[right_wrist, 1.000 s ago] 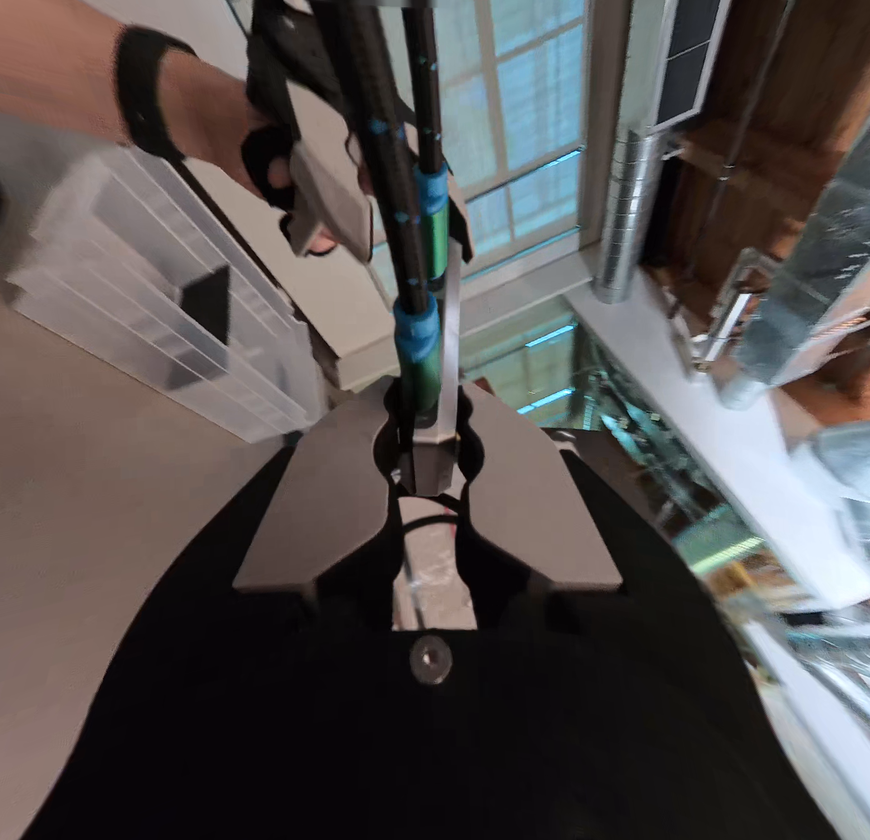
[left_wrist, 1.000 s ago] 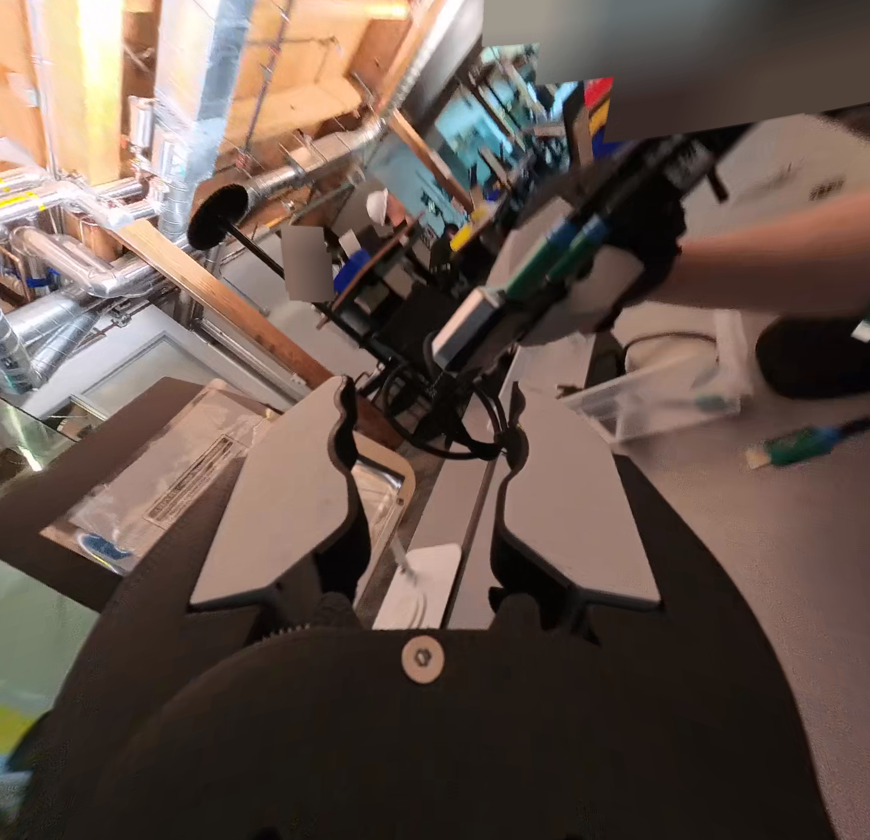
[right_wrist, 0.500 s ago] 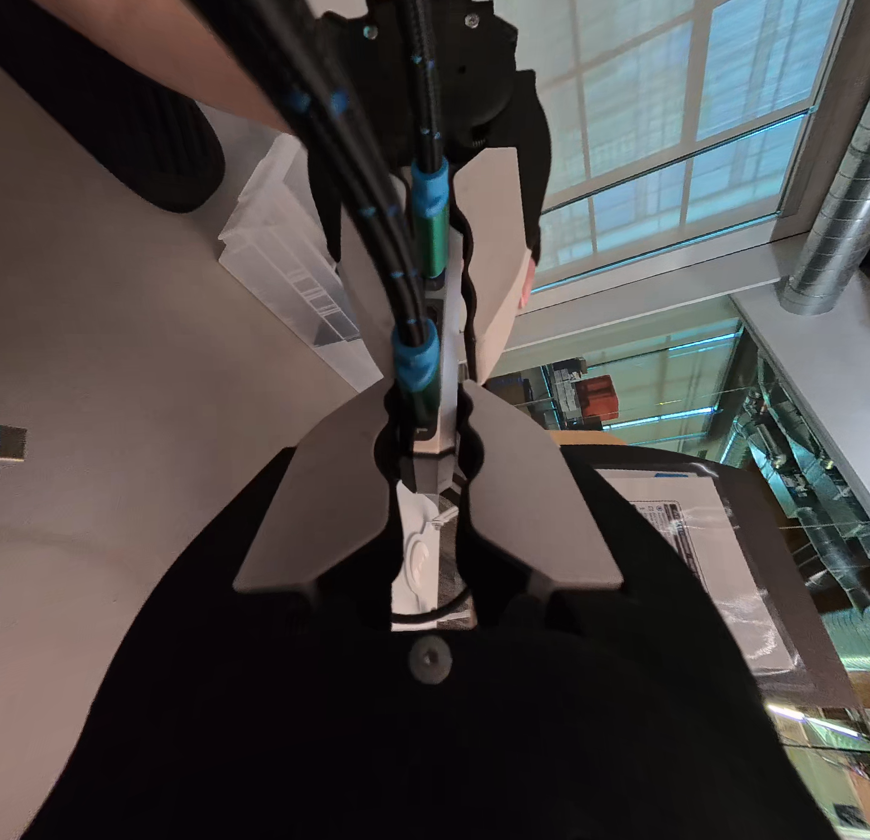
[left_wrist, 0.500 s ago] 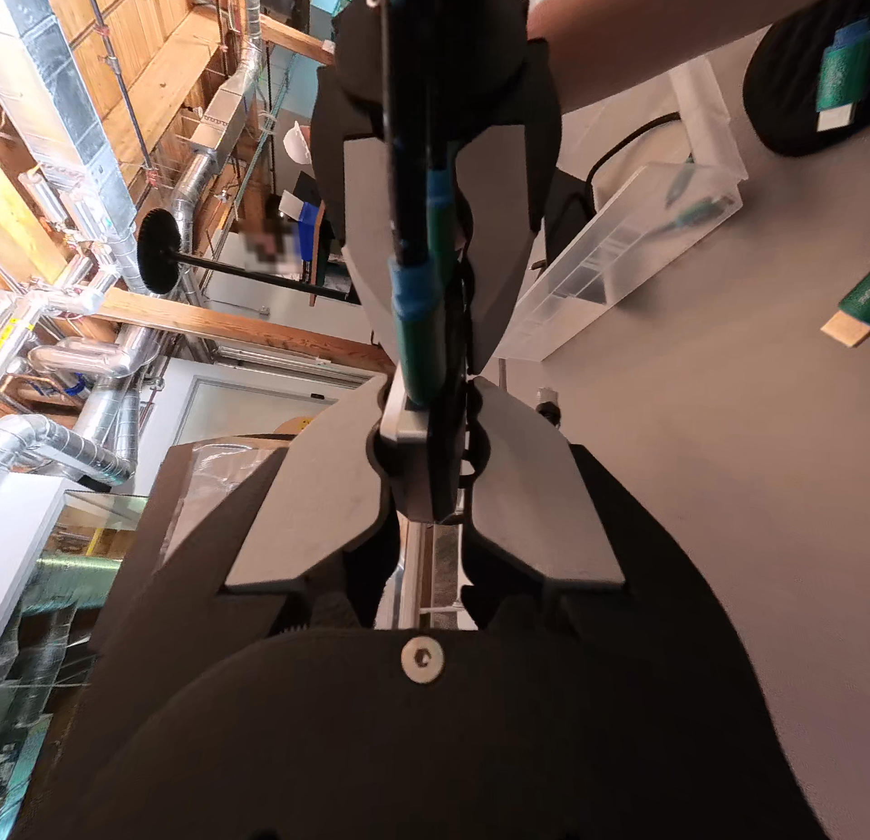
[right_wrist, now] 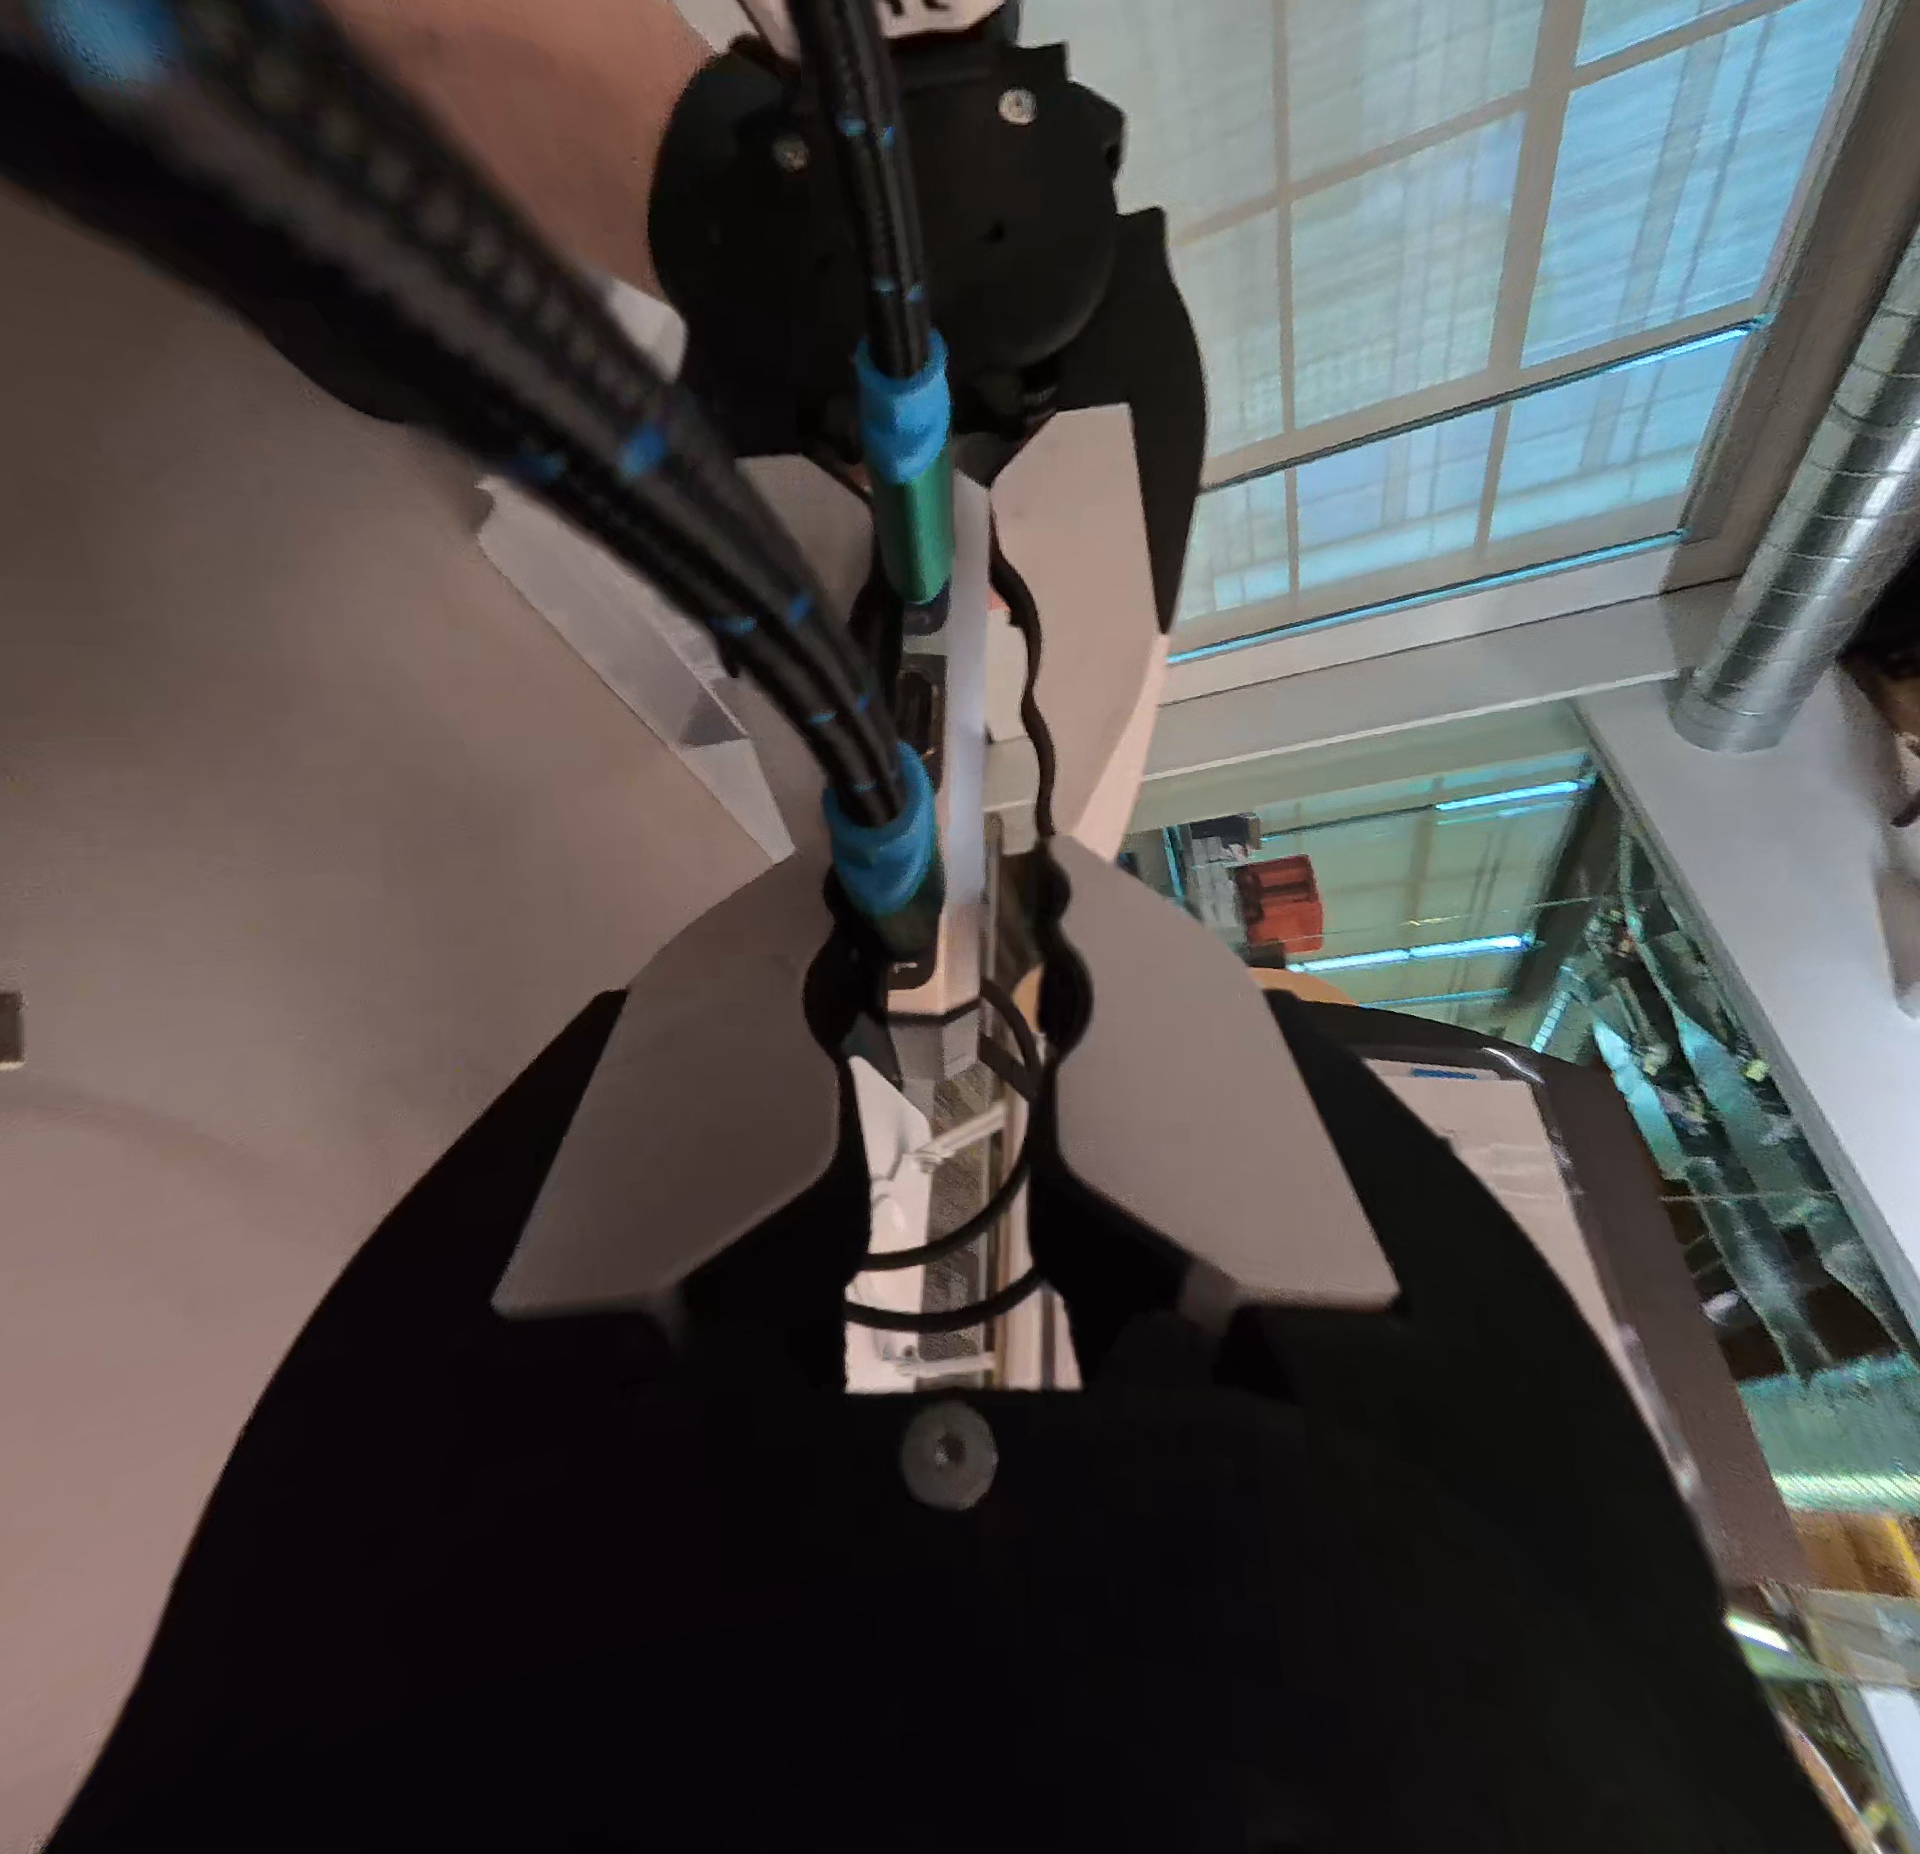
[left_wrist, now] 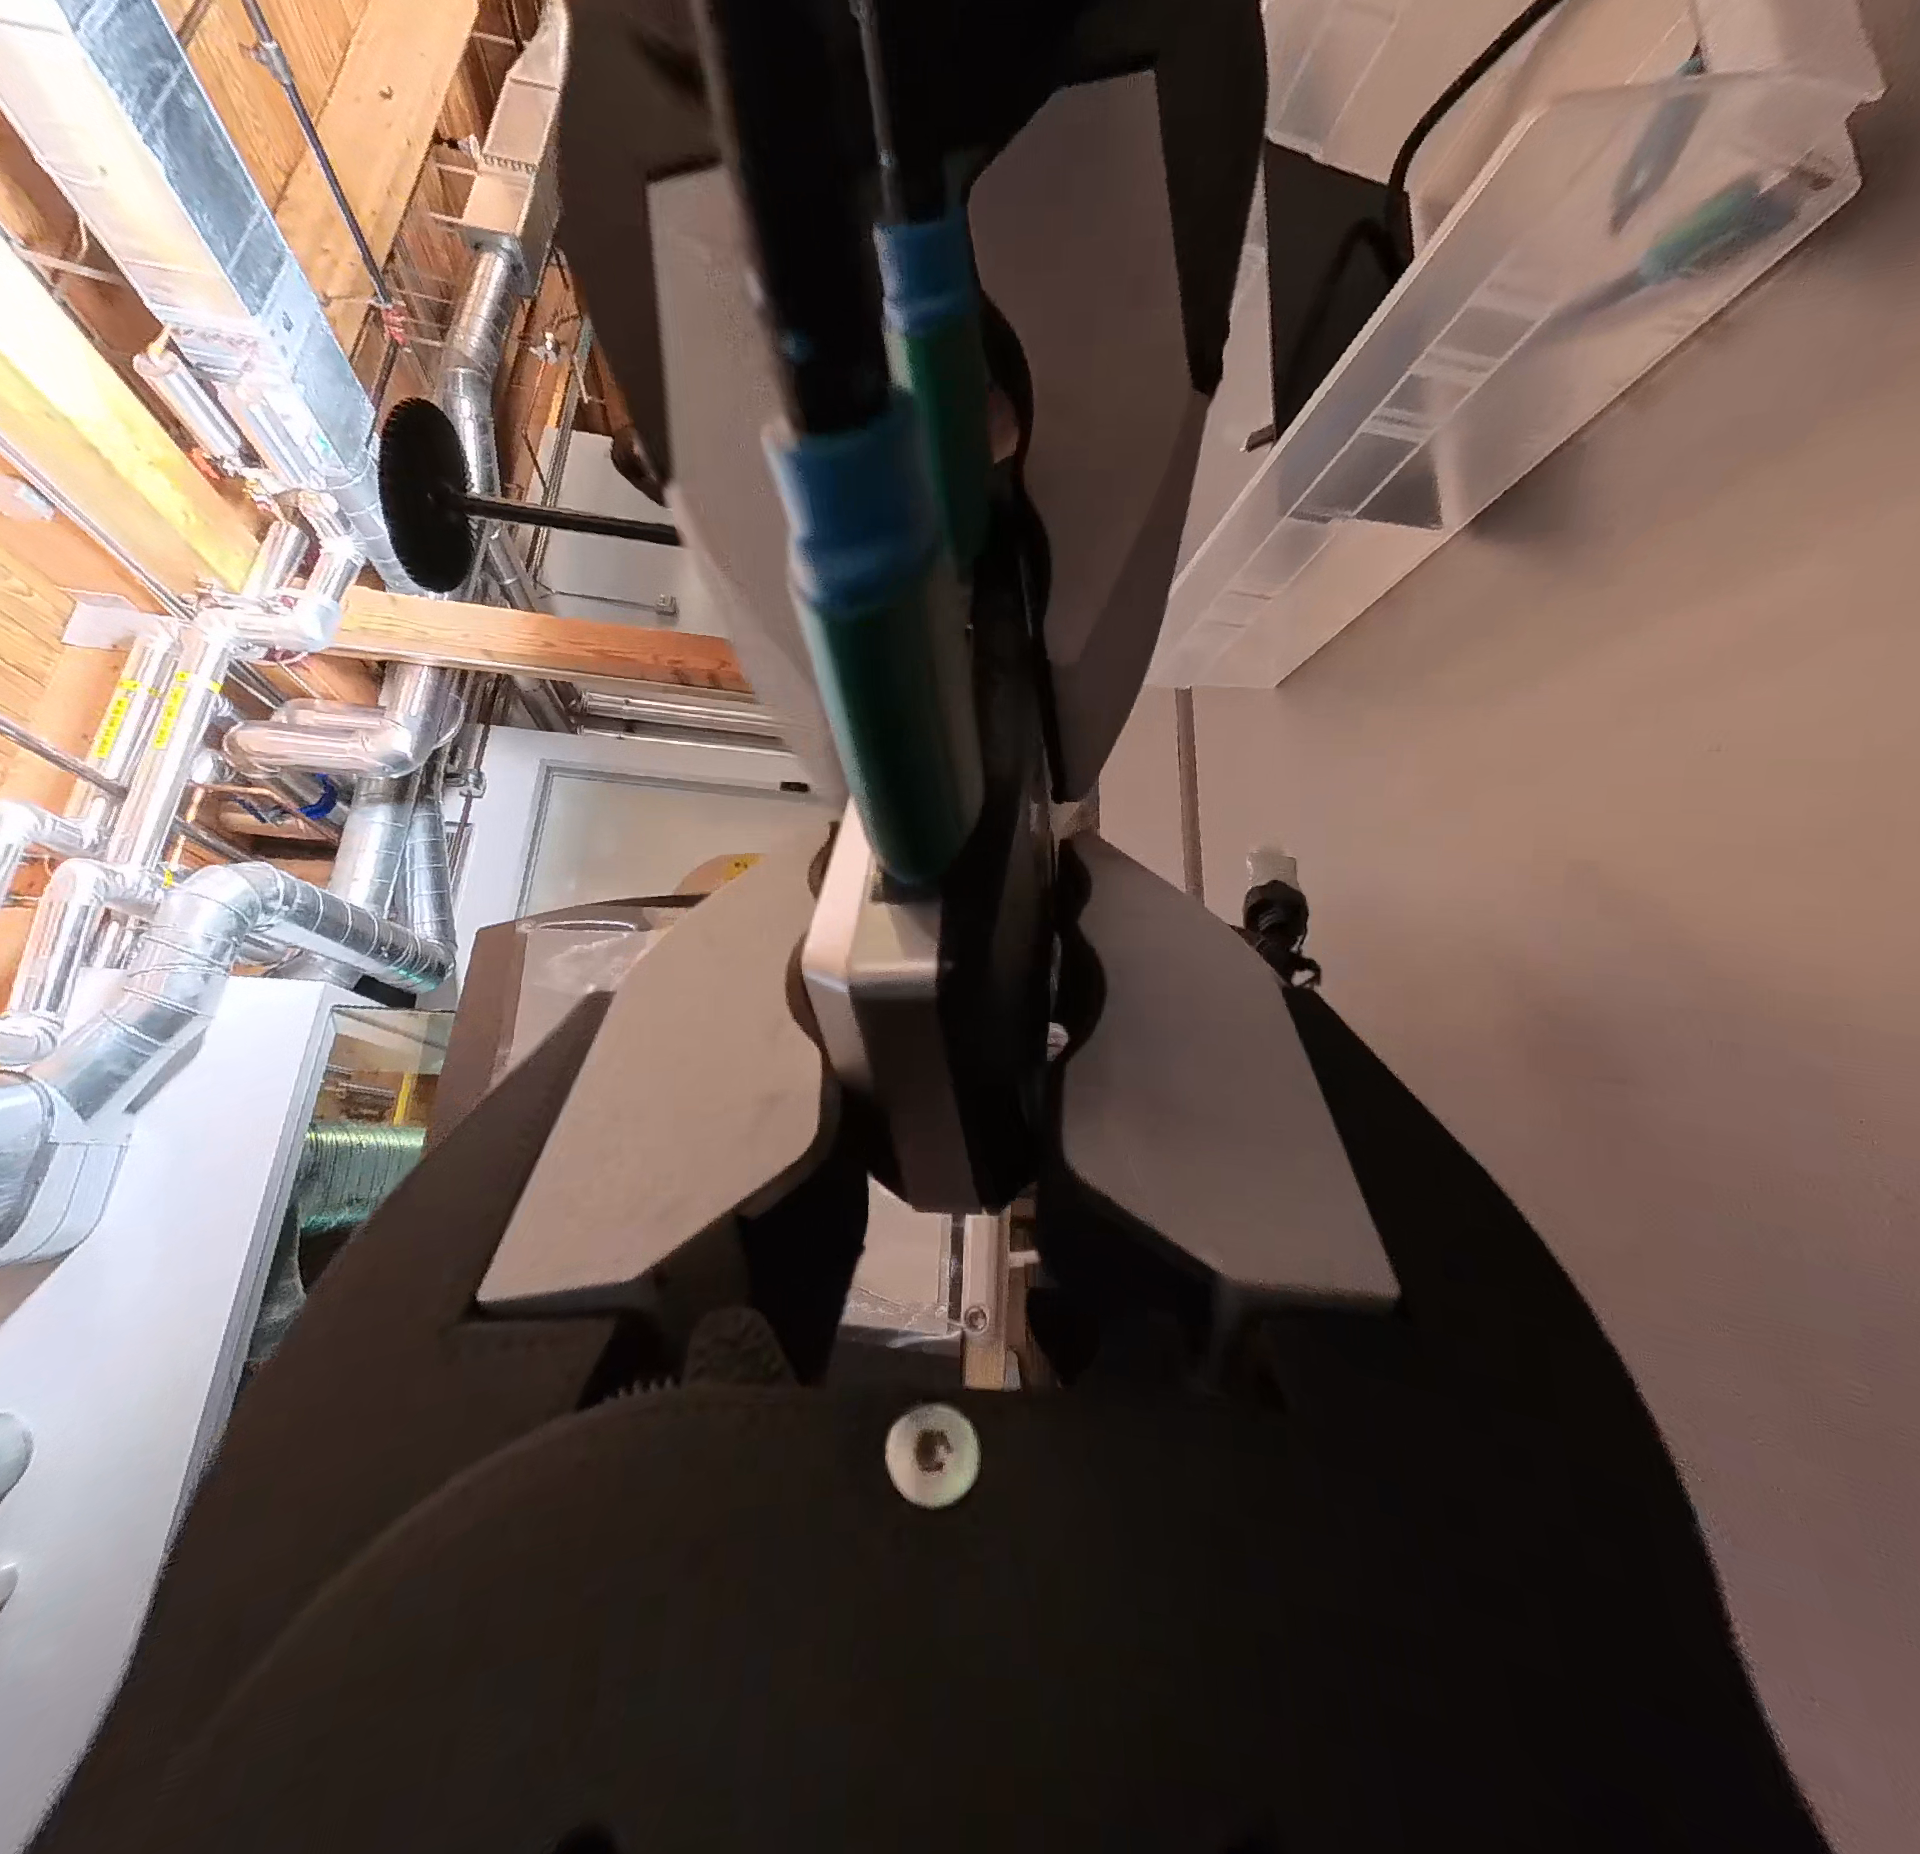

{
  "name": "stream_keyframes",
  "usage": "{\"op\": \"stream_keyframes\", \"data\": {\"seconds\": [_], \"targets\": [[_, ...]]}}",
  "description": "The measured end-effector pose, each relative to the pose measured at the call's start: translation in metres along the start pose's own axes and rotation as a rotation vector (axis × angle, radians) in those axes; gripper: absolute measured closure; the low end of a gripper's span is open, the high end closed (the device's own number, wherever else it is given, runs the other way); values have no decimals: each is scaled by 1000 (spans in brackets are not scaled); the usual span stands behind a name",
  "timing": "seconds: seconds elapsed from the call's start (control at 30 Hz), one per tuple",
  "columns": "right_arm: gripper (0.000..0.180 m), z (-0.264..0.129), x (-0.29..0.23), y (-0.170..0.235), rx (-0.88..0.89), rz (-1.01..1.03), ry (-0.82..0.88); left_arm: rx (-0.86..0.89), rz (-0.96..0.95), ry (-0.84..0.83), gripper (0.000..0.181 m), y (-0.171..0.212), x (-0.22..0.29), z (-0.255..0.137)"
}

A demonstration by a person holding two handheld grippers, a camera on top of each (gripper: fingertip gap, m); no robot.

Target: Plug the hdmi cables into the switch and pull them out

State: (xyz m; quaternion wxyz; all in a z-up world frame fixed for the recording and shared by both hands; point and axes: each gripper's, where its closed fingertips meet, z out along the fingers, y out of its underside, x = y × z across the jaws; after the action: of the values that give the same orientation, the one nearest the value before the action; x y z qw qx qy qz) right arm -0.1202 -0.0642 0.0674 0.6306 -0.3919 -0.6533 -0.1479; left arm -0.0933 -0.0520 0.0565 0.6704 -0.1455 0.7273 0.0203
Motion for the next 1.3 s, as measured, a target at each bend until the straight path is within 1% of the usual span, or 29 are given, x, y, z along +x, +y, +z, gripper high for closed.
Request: {"op": "stream_keyframes", "data": {"seconds": [0.07,0.1,0.13,0.2,0.33,0.43,0.5,0.63,0.77,0.93,1.03,1.13,1.2,1.3], "targets": [[130,0,8,7,-35,4,55,-25,13,-6,145,4,0,2],[130,1,8,10,-50,3,54,-35,16,-6,144,5,1,3],[136,2,4,11,-51,0,35,-39,17,-1,145,6,2,3],[157,5,-8,14,-60,-9,-29,-45,29,7,144,9,4,4],[158,6,-11,13,-76,-18,-56,-25,-8,43,144,8,8,1],[158,-1,-8,18,-105,-15,-54,40,-77,64,148,-2,5,-6],[158,-3,-7,20,-98,-9,-48,64,-99,92,157,-7,6,-9],[159,0,-11,20,-110,-24,-65,18,-23,85,158,0,13,-3],[158,1,-14,20,-106,-16,-83,15,-6,87,158,2,17,1],[157,-1,-8,24,-100,-13,-45,-26,28,41,159,4,11,4],[145,-2,4,36,-157,-20,32,-74,78,1,159,13,5,5],[145,-15,22,63,-271,-47,136,-147,95,-37,158,31,-5,2],[145,-33,37,89,-350,-10,219,-201,97,-63,159,46,-13,-1],[149,-72,64,128,-436,113,385,-269,97,-90,157,66,-22,-6]]}}
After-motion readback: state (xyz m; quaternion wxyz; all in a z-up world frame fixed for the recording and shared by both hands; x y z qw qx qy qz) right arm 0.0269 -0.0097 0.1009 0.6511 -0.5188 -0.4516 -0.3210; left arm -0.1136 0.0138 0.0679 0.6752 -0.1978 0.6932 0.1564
